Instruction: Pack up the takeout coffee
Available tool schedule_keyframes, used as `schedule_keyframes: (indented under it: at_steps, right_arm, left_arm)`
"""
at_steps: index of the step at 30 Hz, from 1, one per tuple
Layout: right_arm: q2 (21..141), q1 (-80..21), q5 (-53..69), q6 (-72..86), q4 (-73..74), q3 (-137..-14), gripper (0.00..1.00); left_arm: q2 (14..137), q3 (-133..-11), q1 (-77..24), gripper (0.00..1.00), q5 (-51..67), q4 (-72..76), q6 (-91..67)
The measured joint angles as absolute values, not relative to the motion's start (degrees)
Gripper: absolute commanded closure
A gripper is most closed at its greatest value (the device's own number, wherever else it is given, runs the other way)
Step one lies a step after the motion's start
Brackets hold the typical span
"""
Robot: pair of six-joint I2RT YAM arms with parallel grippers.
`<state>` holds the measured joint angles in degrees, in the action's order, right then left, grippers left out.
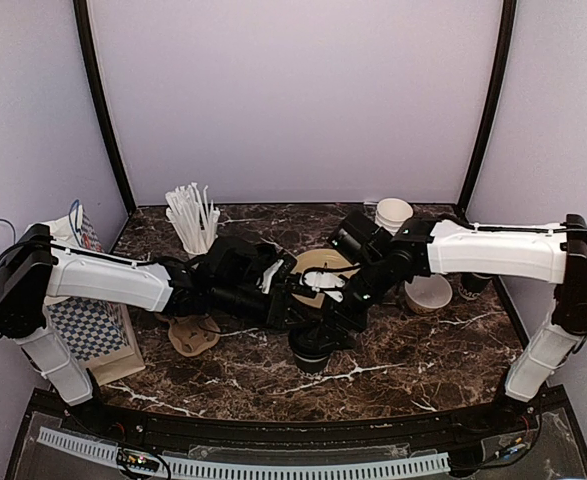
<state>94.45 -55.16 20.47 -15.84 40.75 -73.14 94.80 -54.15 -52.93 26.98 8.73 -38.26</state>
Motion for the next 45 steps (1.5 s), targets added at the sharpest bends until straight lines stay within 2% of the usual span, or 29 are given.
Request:
schedule_keyframes:
  at_steps: [10,21,30,40,45]
  right_arm:
    - [95.33,-56.71,17.69,-15.84,40.03,-73.03,0.01]
    - [91.85,-61.93,8.91,-16.43,29.56,-66.54,0.01]
    - [90.87,-62.17,8.1,-16.53,25.82,-63.46,0.02]
    - [88.36,-51.0,21.91,-21.52,37.45,-67.53,0.02]
    - [87.39,-49.89,26.94,-22.57,41.15,-68.88,0.02]
  left_arm:
    - [94.8,-54.0,-52.93,0.64,26.98,9.02,-38.22]
    - [94.17,-52.75,-53.04,0.64,27.92,10.07,-37.95]
    - [94.15,-52.36,-53.04,0.64,27.83,10.92,-37.63]
    - [94.3,-55.02,-53.04,0.66,26.33,9.52,-36.18]
    - [95.85,-56.38,-53.04,0.67,26.59,8.03,-35.92]
